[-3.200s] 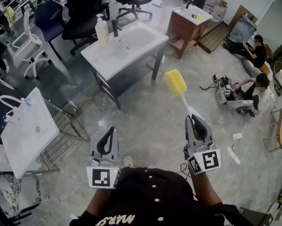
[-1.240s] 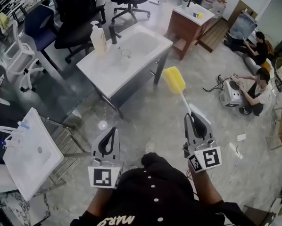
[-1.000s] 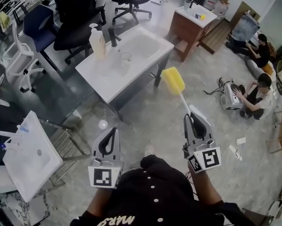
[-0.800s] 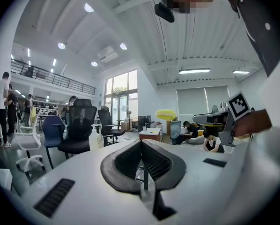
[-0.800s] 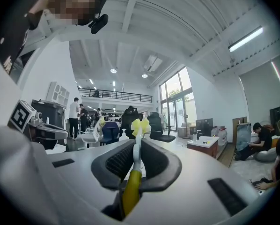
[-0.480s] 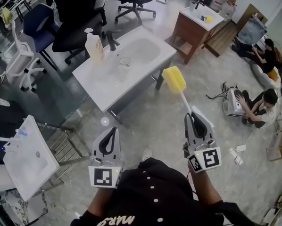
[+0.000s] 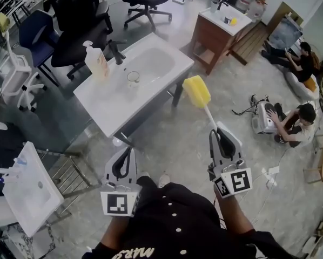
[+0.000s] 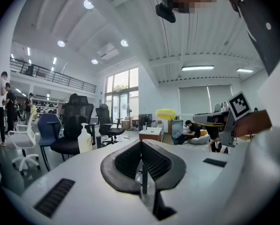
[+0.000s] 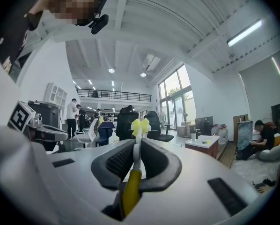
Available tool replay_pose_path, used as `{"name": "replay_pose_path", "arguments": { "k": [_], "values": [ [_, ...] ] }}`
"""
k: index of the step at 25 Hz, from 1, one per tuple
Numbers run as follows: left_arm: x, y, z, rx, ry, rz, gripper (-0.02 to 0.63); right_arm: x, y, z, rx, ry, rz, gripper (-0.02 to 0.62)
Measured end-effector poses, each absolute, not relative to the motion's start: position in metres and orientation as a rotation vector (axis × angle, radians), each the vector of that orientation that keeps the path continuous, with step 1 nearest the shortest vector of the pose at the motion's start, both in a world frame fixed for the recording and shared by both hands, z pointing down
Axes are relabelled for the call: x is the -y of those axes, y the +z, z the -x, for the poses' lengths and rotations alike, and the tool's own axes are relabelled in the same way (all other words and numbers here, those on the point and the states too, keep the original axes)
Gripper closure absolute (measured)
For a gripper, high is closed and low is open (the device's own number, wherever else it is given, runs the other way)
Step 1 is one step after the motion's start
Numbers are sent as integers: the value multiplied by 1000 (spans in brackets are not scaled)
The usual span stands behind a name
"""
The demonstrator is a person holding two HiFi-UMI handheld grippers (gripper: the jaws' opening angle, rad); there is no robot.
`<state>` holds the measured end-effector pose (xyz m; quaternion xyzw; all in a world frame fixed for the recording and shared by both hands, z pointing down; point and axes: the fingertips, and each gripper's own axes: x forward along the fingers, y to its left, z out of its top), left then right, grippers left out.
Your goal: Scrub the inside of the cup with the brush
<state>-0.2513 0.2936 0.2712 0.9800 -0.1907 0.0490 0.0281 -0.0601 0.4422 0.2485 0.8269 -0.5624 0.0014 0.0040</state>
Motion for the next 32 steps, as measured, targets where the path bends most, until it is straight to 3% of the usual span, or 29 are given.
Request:
{"name": "replay_pose_path", "arguments": {
  "k": [32],
  "values": [
    [-116,261,65,418,106,-3110,580,-296,236,-103,1623,-78,-2664,545]
  ]
}}
